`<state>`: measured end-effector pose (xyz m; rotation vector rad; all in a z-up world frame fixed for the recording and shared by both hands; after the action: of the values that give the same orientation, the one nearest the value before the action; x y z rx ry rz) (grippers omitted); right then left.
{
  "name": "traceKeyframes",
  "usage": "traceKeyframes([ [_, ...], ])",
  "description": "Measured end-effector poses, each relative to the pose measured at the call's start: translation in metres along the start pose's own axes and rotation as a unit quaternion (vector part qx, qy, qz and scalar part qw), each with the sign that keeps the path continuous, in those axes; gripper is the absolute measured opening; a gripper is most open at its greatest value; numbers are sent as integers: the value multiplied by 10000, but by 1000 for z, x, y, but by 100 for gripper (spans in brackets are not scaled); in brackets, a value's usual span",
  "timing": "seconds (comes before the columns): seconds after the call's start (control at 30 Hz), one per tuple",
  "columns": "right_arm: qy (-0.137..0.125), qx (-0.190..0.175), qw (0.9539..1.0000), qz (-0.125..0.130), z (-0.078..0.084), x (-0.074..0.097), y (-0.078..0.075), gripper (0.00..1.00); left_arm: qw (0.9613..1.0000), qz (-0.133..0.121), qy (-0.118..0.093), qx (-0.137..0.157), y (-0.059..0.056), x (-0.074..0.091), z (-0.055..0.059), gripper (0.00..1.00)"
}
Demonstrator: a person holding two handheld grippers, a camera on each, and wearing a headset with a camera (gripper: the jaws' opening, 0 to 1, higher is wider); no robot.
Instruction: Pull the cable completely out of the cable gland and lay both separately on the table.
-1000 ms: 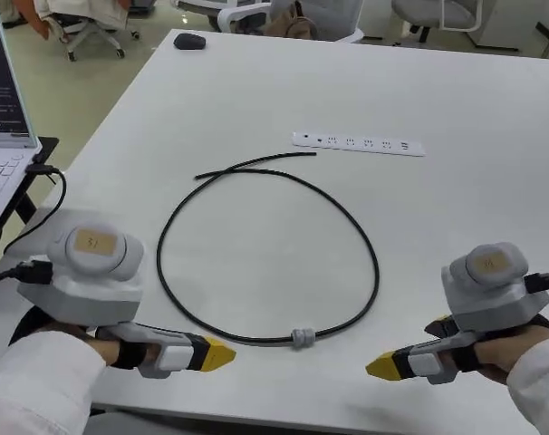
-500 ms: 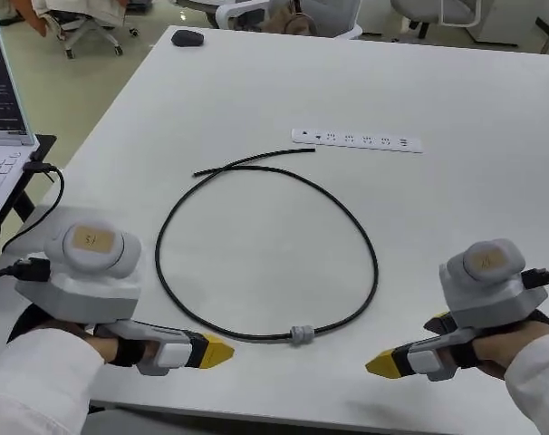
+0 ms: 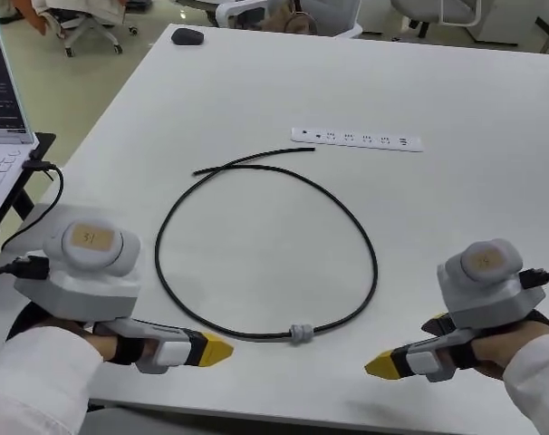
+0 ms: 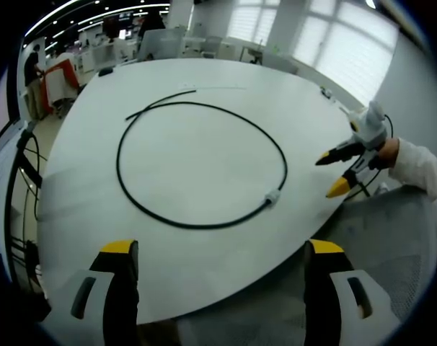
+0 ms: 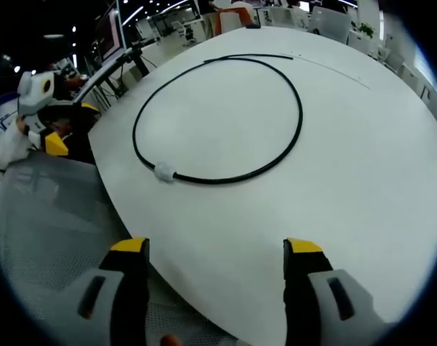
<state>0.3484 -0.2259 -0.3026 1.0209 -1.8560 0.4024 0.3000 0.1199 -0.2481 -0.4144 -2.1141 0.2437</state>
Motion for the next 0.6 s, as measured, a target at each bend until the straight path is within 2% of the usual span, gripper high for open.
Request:
traceKeyframes([
  [0.6,-35,142,9999,-15,0,-1,0,77,10000,13,-22,12,0,0,0,96],
])
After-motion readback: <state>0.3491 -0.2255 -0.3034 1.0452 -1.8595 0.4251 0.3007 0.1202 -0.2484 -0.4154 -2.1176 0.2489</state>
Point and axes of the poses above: the centre of the closed fingertips' face, and the gripper's own axes: x roughly backward along the fingers, y roughly to its left, z roughly out of its underside, the point moved 10 cm from there along x, roughly backward along the fingers, and after that the axes turned 13 degrees about x, right-handed, at the moved point
